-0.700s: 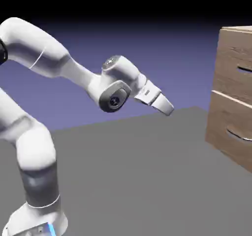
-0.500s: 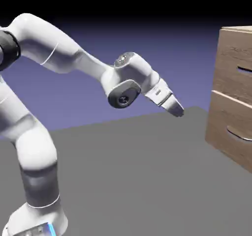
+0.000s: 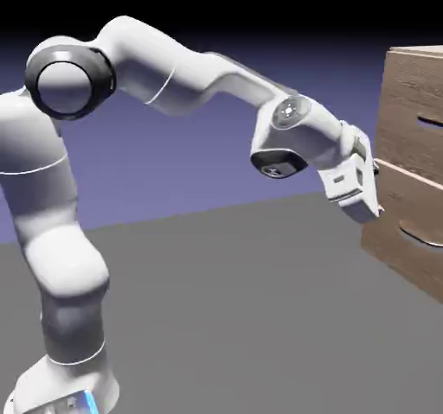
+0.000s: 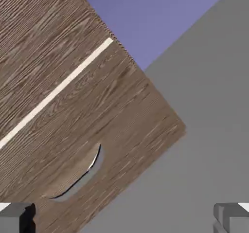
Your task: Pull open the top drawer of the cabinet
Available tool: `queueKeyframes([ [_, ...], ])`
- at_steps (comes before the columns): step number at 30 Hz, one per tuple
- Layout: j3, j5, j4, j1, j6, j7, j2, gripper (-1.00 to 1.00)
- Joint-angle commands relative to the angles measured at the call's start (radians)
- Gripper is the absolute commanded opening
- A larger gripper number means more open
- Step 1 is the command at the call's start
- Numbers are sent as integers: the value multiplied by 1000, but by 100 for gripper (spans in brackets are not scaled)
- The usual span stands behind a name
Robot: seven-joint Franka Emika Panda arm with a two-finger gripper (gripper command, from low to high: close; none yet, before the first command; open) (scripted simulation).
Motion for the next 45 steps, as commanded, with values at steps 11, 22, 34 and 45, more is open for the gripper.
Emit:
queueKeyframes([
  [11, -180, 478, 300, 123, -10, -68, 258, 0],
  [22, -360, 957, 599, 245, -20, -137, 517, 0],
  [34, -556, 1479, 926, 377, -31, -212, 799, 0],
  [45, -705, 1762, 1169, 443, -34, -171, 1011, 0],
])
